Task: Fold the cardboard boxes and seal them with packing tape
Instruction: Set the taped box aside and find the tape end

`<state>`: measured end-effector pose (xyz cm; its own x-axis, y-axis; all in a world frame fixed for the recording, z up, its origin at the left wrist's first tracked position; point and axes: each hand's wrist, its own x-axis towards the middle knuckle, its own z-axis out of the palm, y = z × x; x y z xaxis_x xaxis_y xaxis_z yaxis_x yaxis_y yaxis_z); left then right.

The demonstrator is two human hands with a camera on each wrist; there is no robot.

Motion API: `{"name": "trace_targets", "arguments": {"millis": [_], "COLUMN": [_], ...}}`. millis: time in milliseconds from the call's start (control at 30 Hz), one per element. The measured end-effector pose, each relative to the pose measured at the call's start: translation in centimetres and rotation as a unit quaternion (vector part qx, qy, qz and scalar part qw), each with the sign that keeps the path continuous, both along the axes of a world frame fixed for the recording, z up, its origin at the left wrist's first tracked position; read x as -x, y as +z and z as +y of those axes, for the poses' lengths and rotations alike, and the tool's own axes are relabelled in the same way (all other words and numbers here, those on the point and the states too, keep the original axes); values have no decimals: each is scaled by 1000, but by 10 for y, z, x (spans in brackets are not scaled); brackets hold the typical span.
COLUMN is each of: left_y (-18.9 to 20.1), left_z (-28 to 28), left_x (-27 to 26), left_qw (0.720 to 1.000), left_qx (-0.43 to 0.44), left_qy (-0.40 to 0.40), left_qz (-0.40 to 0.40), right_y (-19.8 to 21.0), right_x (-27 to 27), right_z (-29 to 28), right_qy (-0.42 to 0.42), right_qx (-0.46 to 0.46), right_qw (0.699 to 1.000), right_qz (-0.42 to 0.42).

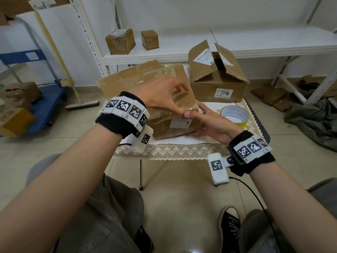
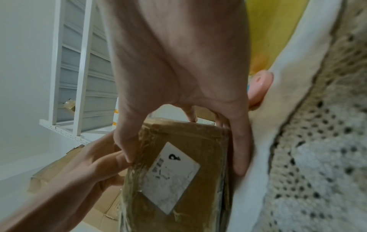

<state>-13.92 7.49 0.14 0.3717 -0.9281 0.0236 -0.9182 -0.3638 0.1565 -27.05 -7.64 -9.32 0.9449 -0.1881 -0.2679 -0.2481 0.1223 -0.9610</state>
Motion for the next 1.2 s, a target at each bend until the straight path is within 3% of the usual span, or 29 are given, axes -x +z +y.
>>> {"name": "trace_targets", "arguments": {"millis": [333,667,767,900,1033,1200], "left_y": [8,3,-6,-11,-8,-7], "left_z": [-6,-5,-3,-4,-8,-10], "left_x": [1,20,21,25,25,20], "left_qw": [999,986,986,989,993,993], "left_qx": [-9,20,3,-4,10,11], "left_qy": [-29,-74,-76,-68,-41,-15], "left_qz": [-21,-146,-149,-134,-112,-118], "right_y": [1,5,16,38,44,31], "right_x": [4,6,9,22,35,34], "right_z": [-2,-7,-20,-48,-68,-67], "right_qy": [4,20,24,-21,-85,-53], "right_qx": [-20,-17,44,139,281,426], "right_qw": [1000,1000,999,989,956,896], "right_qz": [-10,-5,13,-35,-7,117]}}
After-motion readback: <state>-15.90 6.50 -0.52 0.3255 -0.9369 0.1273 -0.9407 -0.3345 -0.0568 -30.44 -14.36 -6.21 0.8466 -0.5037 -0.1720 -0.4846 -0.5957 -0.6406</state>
